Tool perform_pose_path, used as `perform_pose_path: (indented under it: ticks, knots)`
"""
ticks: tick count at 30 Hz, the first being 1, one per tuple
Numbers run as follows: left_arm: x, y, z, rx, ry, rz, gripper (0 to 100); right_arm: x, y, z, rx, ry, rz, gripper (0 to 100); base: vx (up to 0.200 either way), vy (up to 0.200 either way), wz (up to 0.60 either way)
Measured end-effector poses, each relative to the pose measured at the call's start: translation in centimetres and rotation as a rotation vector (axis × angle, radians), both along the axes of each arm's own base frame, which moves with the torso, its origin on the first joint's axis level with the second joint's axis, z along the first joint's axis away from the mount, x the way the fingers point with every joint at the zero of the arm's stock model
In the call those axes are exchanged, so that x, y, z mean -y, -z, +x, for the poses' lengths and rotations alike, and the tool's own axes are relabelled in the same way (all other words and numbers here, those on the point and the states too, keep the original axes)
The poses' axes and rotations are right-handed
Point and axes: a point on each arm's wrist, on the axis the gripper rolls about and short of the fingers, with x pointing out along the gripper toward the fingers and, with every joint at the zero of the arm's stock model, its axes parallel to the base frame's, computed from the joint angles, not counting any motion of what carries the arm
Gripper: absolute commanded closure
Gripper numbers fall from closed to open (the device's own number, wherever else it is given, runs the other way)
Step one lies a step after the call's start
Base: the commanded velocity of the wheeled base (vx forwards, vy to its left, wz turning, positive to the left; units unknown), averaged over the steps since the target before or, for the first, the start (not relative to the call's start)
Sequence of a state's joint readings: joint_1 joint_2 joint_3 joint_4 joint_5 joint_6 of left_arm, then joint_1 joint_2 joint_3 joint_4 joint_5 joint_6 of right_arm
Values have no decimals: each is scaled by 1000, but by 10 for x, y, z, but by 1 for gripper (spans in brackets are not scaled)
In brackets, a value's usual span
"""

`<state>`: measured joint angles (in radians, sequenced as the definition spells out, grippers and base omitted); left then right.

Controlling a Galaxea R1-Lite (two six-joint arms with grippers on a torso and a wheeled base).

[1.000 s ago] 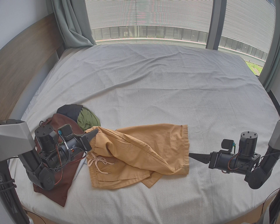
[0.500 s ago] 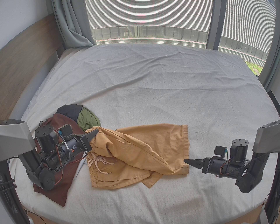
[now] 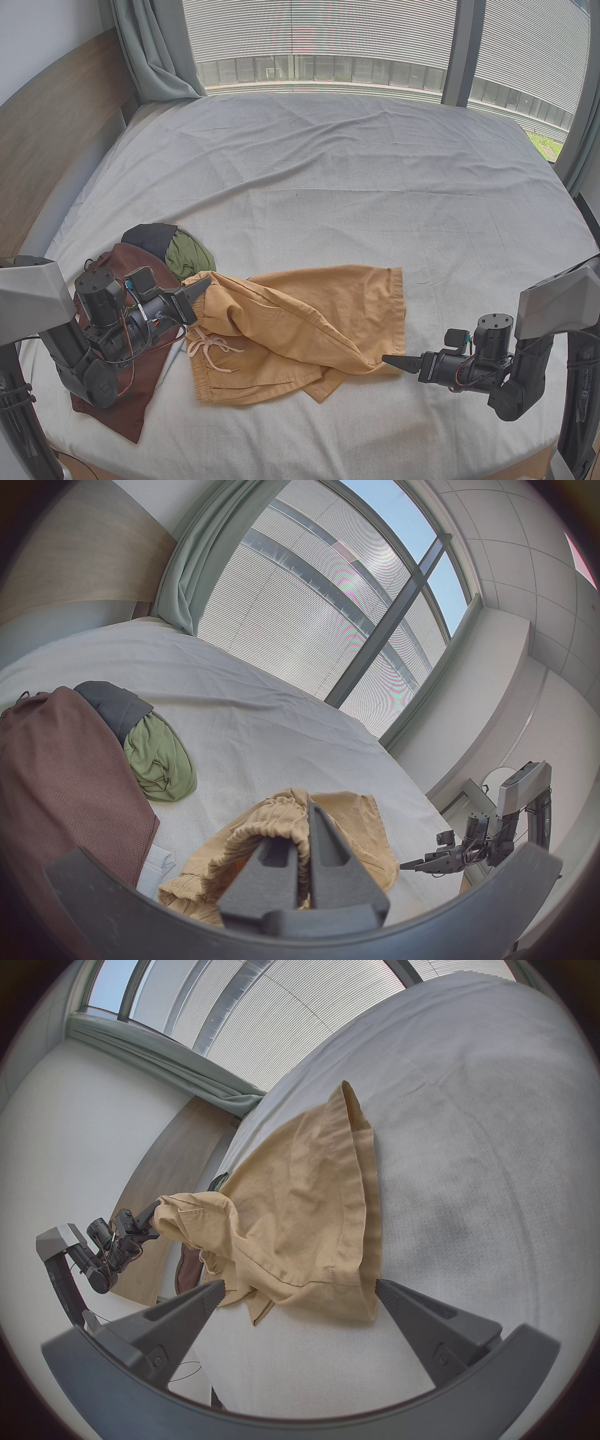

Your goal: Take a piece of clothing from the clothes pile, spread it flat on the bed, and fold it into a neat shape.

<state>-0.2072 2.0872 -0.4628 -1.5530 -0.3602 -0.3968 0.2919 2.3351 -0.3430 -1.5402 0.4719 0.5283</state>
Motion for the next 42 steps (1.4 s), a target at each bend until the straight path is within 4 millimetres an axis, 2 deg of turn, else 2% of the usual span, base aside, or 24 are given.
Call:
perform_pose_path:
  ticks: [10,25,30,41,42]
  knots:
    - [0,0,0,1,0,0,100,-15,1,-1,2,-2,-3,0,0,0,0]
    - [0,0,0,1,0,0,100,-16,-21,-6,63,-11,12,0,0,0,0]
    - [-1,0,1,3,-3,-1,100,-19,-19,-6,59,-24,12,0,0,0,0]
    - [-4,-2,2,8,-14,-2,100,-24,-9,6,61,-26,17,0,0,0,0]
    - [-5,-2,2,8,-15,-2,100,-25,-8,6,62,-27,17,100,0,0,0]
